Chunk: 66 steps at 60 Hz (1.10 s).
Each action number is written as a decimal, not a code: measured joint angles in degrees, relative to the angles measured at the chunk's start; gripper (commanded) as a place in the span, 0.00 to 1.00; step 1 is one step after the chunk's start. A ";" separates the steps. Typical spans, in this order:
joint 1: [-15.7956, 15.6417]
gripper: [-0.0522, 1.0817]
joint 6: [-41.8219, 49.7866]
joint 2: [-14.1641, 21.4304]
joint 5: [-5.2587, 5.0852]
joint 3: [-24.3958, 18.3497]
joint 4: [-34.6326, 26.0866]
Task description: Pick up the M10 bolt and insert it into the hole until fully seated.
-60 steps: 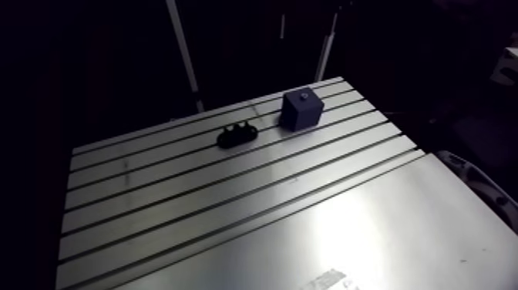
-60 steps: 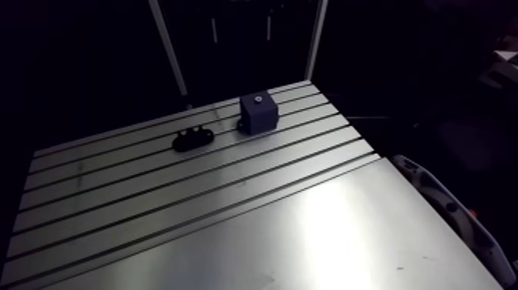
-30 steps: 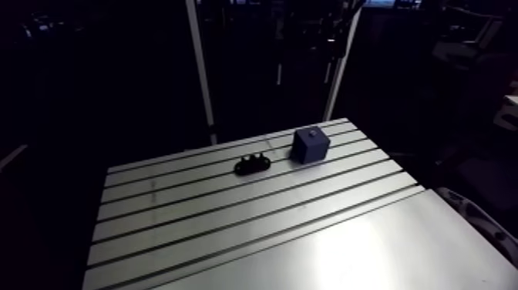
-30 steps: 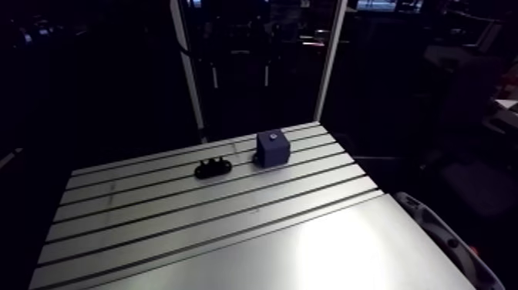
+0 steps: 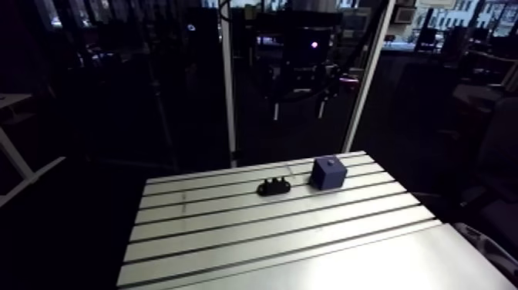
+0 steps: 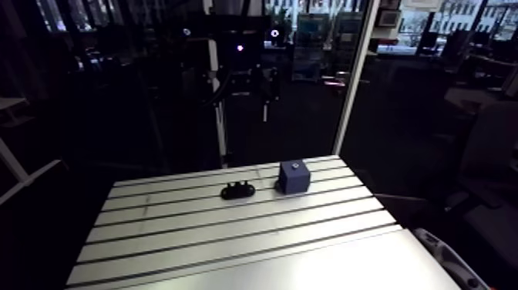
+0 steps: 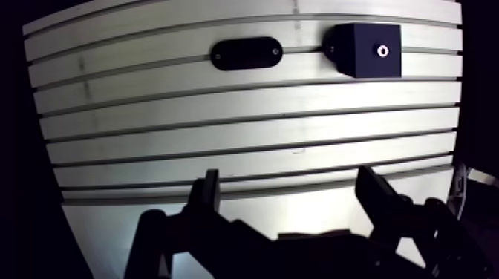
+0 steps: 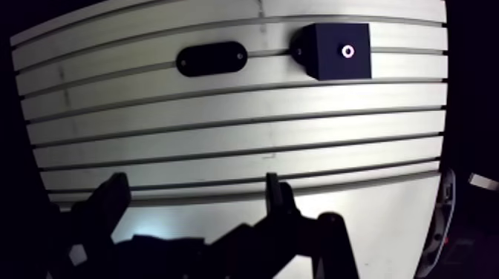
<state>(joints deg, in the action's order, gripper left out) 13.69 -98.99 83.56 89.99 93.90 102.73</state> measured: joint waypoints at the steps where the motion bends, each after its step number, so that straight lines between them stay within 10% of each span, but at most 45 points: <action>1: -0.08 0.05 0.07 0.06 -0.02 0.09 0.32; 66: -5.41 0.05 0.69 -3.63 -0.17 -15.72 -16.78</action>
<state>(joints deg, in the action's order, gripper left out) 8.28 -98.30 79.93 89.82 78.18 85.95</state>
